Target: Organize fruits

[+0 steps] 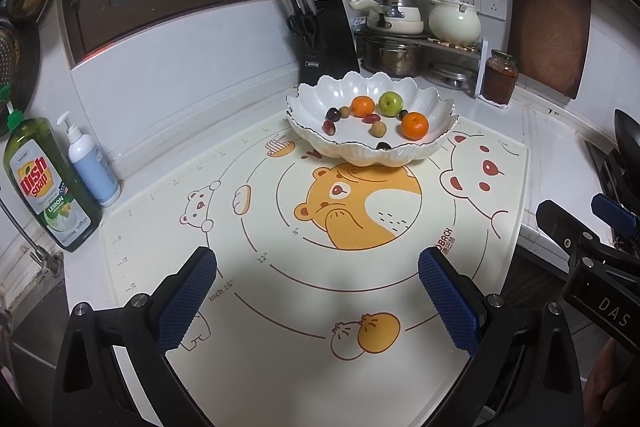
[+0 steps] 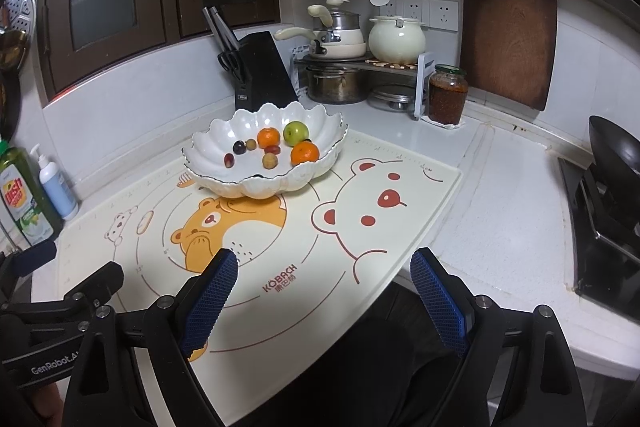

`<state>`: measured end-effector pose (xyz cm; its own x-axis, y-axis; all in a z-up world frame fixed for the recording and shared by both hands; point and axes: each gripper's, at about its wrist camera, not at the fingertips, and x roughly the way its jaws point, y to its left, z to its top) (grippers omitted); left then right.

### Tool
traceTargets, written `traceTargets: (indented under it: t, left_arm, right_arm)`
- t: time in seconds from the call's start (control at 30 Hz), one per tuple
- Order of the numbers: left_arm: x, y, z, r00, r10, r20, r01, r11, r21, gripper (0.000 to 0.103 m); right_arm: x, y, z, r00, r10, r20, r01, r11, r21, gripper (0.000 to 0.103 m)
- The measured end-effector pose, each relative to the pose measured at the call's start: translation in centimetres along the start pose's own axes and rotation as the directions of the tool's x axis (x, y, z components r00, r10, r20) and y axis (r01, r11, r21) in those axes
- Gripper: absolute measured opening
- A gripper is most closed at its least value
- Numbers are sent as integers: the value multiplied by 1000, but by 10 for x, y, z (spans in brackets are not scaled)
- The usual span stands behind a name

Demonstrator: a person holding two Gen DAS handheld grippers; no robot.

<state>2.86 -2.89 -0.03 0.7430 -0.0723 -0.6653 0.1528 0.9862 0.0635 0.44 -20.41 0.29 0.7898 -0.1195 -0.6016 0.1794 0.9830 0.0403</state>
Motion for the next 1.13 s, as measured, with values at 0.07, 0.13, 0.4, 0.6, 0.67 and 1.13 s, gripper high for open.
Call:
traceTargets:
  t: [0.07,0.13,0.4,0.6,0.67,1.13]
  left_arm:
    - [2,1,-1,1000,-2,-4,2,1000,1,103]
    - [2,1,-2,1000,-4,-7,4,1000,0,103]
    - [3,1,-3,1000,-6,-18,6,1000,-2,103]
    - [3,1,-4,999,-20,-30,19,1000,-7,103]
    - [3,0,-5,999,-26,-38,26,1000,-7,103]
    - [3,1,-2,999,-25,-30,25,1000,-8,103]
  right_arm:
    - [0,0,0,1000,0,1,0,1000,-1,89]
    - [0,0,0,1000,0,0,0,1000,1,89]
    - [1,1,0,1000,2,1,-2,1000,0,89]
    - [1,1,0,1000,2,0,-2,1000,1,89]
    - [1,1,0,1000,2,1,-2,1000,1,89]
    - [2,4,-2,1000,6,4,-6,1000,6,89]
